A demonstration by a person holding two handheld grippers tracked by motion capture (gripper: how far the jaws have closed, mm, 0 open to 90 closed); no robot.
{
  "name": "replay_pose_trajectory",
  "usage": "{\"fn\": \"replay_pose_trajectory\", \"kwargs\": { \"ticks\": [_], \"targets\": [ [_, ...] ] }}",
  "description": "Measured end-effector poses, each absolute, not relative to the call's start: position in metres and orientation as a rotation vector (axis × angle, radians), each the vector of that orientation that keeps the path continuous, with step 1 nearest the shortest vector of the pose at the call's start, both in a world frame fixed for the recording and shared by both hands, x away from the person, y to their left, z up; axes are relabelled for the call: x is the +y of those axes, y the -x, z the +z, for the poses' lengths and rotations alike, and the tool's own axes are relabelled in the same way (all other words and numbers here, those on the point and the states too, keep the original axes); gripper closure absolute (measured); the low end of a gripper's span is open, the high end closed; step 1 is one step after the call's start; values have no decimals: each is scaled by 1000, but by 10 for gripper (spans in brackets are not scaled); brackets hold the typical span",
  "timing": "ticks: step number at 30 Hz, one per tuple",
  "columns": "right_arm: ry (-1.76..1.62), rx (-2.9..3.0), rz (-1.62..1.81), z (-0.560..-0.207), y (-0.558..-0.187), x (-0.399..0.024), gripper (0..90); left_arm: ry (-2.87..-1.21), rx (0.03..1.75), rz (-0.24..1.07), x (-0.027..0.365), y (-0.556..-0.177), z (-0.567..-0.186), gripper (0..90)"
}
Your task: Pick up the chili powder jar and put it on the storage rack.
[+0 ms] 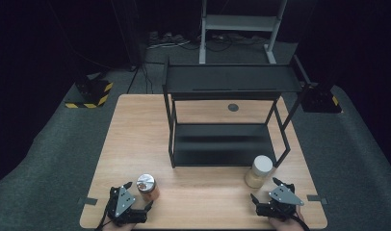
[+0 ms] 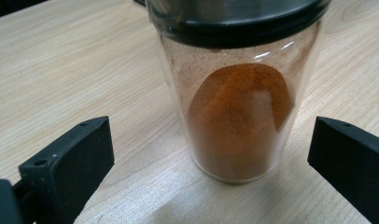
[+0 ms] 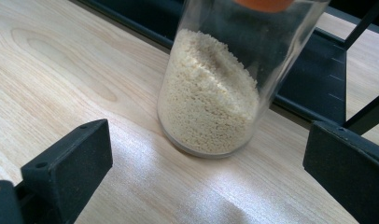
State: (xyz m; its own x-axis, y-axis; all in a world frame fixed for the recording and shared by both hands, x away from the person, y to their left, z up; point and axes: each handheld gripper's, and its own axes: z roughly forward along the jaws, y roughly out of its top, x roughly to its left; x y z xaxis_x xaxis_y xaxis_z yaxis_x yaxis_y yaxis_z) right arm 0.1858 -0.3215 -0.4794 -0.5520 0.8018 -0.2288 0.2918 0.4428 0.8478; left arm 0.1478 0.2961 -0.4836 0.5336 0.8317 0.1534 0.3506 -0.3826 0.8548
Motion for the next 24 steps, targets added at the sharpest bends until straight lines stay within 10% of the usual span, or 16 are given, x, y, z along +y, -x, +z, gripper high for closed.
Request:
{"fn": "replay_pose_trajectory", "kwargs": {
  "ticks": [24],
  "targets": [
    [-945, 2071, 1037, -477, -188, -321, 0, -1971, 976, 741, 295, -150, -482, 6]
  ]
}}
